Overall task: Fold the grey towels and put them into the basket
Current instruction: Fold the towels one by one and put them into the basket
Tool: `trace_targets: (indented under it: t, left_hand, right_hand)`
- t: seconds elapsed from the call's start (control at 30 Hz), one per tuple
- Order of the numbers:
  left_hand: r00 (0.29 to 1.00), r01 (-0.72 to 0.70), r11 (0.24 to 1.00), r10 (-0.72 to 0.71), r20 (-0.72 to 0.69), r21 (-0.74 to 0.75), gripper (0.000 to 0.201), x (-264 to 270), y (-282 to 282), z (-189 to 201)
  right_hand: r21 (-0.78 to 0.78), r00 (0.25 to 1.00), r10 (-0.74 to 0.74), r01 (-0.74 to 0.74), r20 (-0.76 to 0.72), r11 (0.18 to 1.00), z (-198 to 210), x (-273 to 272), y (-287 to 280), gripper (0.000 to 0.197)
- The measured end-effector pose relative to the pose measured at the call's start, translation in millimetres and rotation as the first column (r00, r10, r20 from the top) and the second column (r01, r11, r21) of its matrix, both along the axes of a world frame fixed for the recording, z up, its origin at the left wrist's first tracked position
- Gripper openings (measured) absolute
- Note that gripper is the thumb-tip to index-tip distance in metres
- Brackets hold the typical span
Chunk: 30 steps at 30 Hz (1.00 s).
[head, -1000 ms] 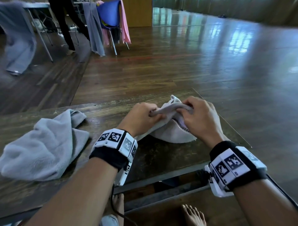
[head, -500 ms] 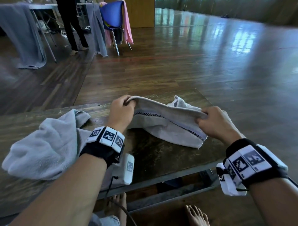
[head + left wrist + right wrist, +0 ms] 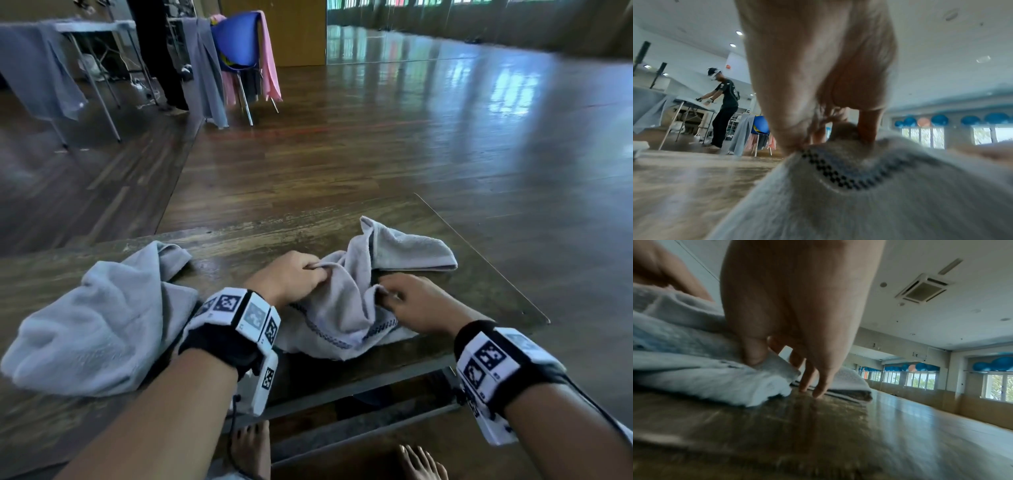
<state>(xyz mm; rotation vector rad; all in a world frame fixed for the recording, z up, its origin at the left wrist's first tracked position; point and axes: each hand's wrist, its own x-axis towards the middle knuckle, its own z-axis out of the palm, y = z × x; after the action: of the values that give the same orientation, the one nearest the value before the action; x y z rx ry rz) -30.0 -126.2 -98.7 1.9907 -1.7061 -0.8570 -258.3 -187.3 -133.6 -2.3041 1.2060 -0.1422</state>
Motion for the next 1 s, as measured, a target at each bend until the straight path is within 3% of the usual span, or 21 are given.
trace_targets:
  t: [0.1, 0.2, 0.27, 0.33, 0.4, 0.47, 0.6, 0.7, 0.83, 0.9, 0.93, 1.0]
  left_hand:
    - [0.986, 0.134, 0.989, -0.128, 0.104, -0.056, 0.031, -1, 2, -9]
    - [0.970, 0.206, 0.978, -0.210, 0.122, 0.044, 0.043, -6, 1, -15]
    - [0.974, 0.192, 0.980, -0.196, 0.114, 0.051, 0.043, -8, -2, -13]
    - [0.983, 0.157, 0.987, -0.160, 0.085, 0.040, 0.043, -11, -4, -9]
    - [0.987, 0.139, 0.990, -0.139, 0.086, 0.003, 0.042, -13, -4, -9]
    - [0.980, 0.148, 0.989, -0.148, 0.130, 0.005, 0.035, -10, -1, -12]
    - [0.974, 0.198, 0.980, -0.199, 0.104, 0.021, 0.036, -3, 3, -20]
    - [0.985, 0.150, 0.988, -0.152, 0.083, 0.036, 0.043, 0, 2, -13]
    - [0.992, 0.115, 0.953, -0.125, 0.020, 0.280, 0.032, 5, 4, 2]
    - [0.990, 0.109, 0.928, -0.135, 0.047, 0.357, 0.040, 10, 7, 10]
    - [0.993, 0.084, 0.944, -0.106, 0.051, 0.319, 0.041, 14, 5, 13]
    - [0.999, -0.037, 0.998, 0.037, -0.002, 0.058, 0.038, 19, 3, 22]
  right_hand:
    - [0.009, 0.998, 0.045, -0.045, 0.033, 0.999, 1, 2, -4, 0.029]
    - [-0.161, 0.992, -0.098, 0.110, 0.086, 0.981, -1, -1, -13, 0.021]
    - [-0.187, 0.984, -0.156, 0.169, 0.081, 0.968, -3, -1, -16, 0.017]
    - [-0.130, 0.994, -0.110, 0.113, 0.027, 0.985, -7, 3, -17, 0.016]
    - [-0.083, 0.999, 0.039, -0.039, 0.001, 0.996, -11, 11, -15, 0.020]
    - [-0.061, 0.988, 0.134, -0.129, 0.080, 0.990, -10, 20, -11, 0.021]
    - [-0.117, 0.968, 0.051, -0.022, 0.247, 0.993, 0, 29, -14, 0.022]
    - [-0.107, 0.992, 0.088, -0.078, 0.088, 0.991, 2, 38, -11, 0.026]
    - [0.055, 0.981, 0.196, -0.196, 0.002, 0.979, 20, 53, -15, 0.022]
    - [0.159, 0.963, 0.263, -0.251, -0.057, 0.955, 37, 59, -22, 0.022]
    - [0.179, 0.956, 0.283, -0.267, -0.073, 0.947, 45, 63, -27, 0.023]
    - [0.099, 0.977, 0.208, -0.211, 0.039, 0.972, 60, 73, -37, 0.031]
